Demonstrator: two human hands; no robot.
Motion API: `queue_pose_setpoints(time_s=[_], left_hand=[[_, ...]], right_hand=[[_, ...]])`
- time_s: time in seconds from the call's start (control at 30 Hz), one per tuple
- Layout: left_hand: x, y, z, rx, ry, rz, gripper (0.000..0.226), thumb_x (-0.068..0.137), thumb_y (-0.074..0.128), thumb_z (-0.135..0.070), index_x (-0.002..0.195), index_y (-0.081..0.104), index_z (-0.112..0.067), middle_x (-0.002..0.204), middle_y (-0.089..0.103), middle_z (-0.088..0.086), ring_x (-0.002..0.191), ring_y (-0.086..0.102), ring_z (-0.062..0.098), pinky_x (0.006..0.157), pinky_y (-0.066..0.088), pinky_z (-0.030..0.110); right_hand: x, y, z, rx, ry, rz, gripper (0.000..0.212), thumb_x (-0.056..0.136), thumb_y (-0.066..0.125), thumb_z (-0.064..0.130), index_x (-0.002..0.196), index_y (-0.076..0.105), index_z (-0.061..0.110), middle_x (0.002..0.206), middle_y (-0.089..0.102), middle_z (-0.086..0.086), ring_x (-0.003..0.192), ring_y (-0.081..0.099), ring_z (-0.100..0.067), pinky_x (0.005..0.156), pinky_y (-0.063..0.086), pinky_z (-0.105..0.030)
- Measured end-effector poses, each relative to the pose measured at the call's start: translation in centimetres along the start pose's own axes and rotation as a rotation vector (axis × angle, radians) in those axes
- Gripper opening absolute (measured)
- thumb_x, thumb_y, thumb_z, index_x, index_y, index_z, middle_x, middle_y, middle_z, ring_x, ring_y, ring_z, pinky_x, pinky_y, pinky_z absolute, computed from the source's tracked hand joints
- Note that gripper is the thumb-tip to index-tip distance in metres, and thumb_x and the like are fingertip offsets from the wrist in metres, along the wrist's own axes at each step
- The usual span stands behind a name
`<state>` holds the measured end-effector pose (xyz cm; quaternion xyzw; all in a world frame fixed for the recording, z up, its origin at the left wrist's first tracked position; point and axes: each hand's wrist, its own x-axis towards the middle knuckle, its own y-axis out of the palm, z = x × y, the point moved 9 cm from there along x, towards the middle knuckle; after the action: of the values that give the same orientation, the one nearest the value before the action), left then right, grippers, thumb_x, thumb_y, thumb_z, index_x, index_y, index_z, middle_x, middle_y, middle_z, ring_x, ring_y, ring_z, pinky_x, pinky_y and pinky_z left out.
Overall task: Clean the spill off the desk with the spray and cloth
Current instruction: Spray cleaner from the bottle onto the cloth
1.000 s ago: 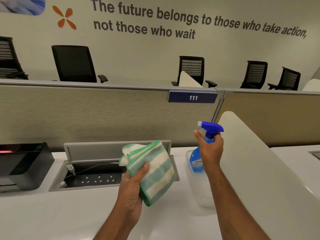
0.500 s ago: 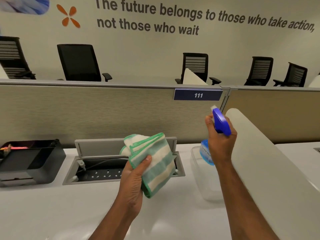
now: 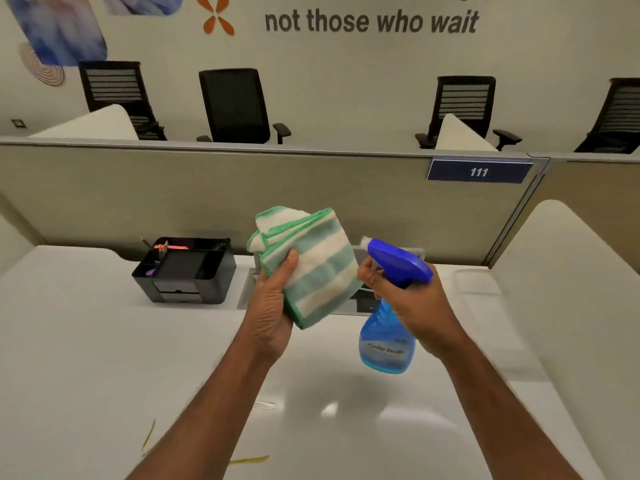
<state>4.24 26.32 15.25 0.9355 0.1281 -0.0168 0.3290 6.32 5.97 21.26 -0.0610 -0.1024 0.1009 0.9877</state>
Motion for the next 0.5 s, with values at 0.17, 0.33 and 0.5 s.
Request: queue_pose_setpoints(time_s=[0.17, 0.33, 0.5], left_hand=[[-1.4, -2.7, -0.8, -0.038, -0.02, 0.013, 0.036, 0.093, 0.069, -0.027, 0.129, 0.068, -0.027, 0.131, 0.073, 0.004, 0.116, 0.072, 0.027, 0.08, 0.062, 0.042], [-1.7, -4.7, -0.6, -0.048, -0.039, -0.001, 0.04, 0.096, 0.066, -0.024, 0.137, 0.062, -0.023, 0.132, 0.072, 0.006, 0.119, 0.07, 0.029, 0.083, 0.062, 0.044], [-2.0, -6.2, 0.2, -0.068, -0.05, -0.031, 0.04, 0.098, 0.064, -0.022, 0.138, 0.061, -0.021, 0.133, 0.071, 0.008, 0.12, 0.069, 0.03, 0.085, 0.062, 0.045]], right_hand=[[-1.3, 4.0, -1.2, -0.032, 0.074, 0.056, 0.015, 0.077, 0.083, 0.043, 0.085, 0.074, 0.033, 0.066, 0.067, -0.004, 0.057, 0.059, -0.008, 0.055, 0.051, -0.018], [-1.3, 5.5, -1.5, -0.047, 0.109, 0.013, 0.013, 0.075, 0.08, 0.047, 0.078, 0.068, 0.05, 0.065, 0.069, 0.006, 0.057, 0.063, -0.004, 0.051, 0.052, -0.013], [-1.1, 6.5, -2.4, -0.085, 0.141, 0.013, 0.019, 0.073, 0.078, 0.052, 0.084, 0.068, 0.04, 0.078, 0.069, -0.001, 0.06, 0.063, -0.008, 0.053, 0.053, -0.017]])
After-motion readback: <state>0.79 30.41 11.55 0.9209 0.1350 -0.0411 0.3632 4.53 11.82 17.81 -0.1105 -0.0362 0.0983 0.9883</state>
